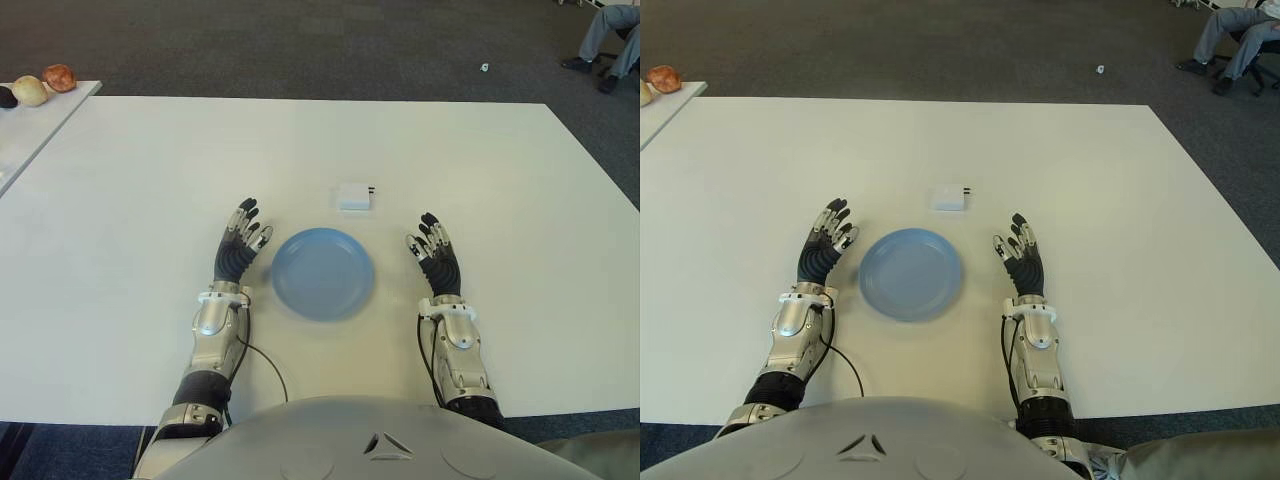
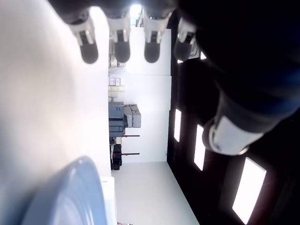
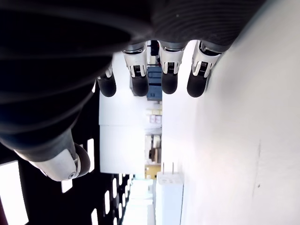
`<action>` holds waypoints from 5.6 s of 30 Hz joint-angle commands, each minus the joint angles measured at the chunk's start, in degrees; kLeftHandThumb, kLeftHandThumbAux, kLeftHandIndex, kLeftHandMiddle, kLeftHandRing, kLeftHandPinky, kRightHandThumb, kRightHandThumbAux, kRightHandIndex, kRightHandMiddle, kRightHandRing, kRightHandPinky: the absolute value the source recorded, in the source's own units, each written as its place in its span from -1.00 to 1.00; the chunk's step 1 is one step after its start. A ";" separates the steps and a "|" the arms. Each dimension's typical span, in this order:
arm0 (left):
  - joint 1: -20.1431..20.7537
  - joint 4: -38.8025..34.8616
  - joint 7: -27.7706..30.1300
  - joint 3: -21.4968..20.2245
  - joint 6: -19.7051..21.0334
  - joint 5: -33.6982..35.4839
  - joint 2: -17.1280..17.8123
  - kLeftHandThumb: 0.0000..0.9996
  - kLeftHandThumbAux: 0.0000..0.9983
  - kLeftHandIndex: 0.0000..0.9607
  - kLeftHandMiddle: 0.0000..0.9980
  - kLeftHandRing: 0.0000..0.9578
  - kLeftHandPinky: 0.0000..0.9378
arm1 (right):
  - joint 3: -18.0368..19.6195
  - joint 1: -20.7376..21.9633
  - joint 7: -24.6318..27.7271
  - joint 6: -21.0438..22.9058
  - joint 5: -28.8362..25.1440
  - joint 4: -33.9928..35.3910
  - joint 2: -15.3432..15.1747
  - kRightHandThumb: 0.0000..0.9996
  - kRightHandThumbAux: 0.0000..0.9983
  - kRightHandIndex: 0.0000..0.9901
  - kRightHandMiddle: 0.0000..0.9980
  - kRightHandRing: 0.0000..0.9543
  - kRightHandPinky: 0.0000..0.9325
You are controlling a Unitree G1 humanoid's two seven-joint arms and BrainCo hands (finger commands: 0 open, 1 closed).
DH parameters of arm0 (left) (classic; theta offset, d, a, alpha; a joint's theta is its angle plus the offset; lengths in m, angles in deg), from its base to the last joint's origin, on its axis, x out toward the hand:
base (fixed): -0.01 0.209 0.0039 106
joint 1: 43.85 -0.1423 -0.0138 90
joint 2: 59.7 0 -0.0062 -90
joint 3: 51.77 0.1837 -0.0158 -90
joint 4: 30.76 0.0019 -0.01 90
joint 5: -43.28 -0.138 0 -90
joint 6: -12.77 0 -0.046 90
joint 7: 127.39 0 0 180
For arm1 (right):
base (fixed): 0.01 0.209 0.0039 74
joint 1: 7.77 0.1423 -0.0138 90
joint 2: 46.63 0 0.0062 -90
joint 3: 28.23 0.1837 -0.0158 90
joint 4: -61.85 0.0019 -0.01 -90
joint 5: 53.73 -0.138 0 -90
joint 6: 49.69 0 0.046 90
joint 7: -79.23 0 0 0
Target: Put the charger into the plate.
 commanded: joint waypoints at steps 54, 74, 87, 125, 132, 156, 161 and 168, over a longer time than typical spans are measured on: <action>-8.38 5.99 -2.22 3.22 3.26 -3.18 -4.17 -1.00 0.31 -0.96 -0.83 -0.85 -0.83 | -10.67 32.01 -2.46 17.08 21.29 -4.36 -14.91 -0.71 0.19 -1.00 -1.00 -1.00 -0.99; -9.94 5.25 -2.63 4.01 2.44 -4.54 -5.71 -1.00 0.32 -0.94 -0.83 -0.84 -0.82 | -18.23 36.30 -8.25 2.16 30.84 -21.97 -20.19 -0.58 -0.08 -1.00 -1.00 -1.00 -1.00; -10.89 4.55 -2.18 4.37 2.26 -4.63 -6.12 -1.00 0.31 -0.94 -0.84 -0.85 -0.85 | -28.21 43.07 -17.91 -7.41 41.32 -42.10 -22.93 -0.61 -0.19 -1.00 -1.00 -1.00 -1.00; -11.72 2.92 -0.69 -0.19 6.38 3.29 -5.39 -1.00 0.24 -0.89 -0.81 -0.83 -0.79 | -40.28 51.48 -27.39 -11.19 49.35 -52.28 -21.58 -0.57 -0.26 -1.00 -1.00 -1.00 -1.00; -11.57 3.44 -3.22 -1.77 6.38 3.97 -6.53 -1.00 0.23 -0.87 -0.78 -0.81 -0.77 | -40.67 51.95 -27.31 -11.16 49.37 -52.15 -22.00 -0.60 -0.24 -1.00 -1.00 -1.00 -1.00; -13.93 0.66 -5.35 -2.08 7.33 3.47 -6.91 -1.00 0.18 -0.85 -0.75 -0.78 -0.77 | -41.99 51.73 -25.50 -11.77 49.74 -52.02 -21.37 -0.64 -0.11 -1.00 -1.00 -1.00 -1.00; -14.35 -0.10 -5.39 -2.12 7.86 3.59 -7.03 -1.00 0.17 -0.85 -0.75 -0.79 -0.77 | -42.35 51.38 -25.35 -12.23 49.57 -52.23 -20.77 -0.71 -0.04 -1.00 -1.00 -1.00 -1.00; -15.10 -1.58 -5.43 -2.01 8.42 3.81 -7.39 -1.00 0.17 -0.86 -0.76 -0.79 -0.78 | -42.99 50.72 -23.69 -13.70 49.24 -52.90 -20.01 -0.97 0.08 -1.00 -1.00 -1.00 -1.00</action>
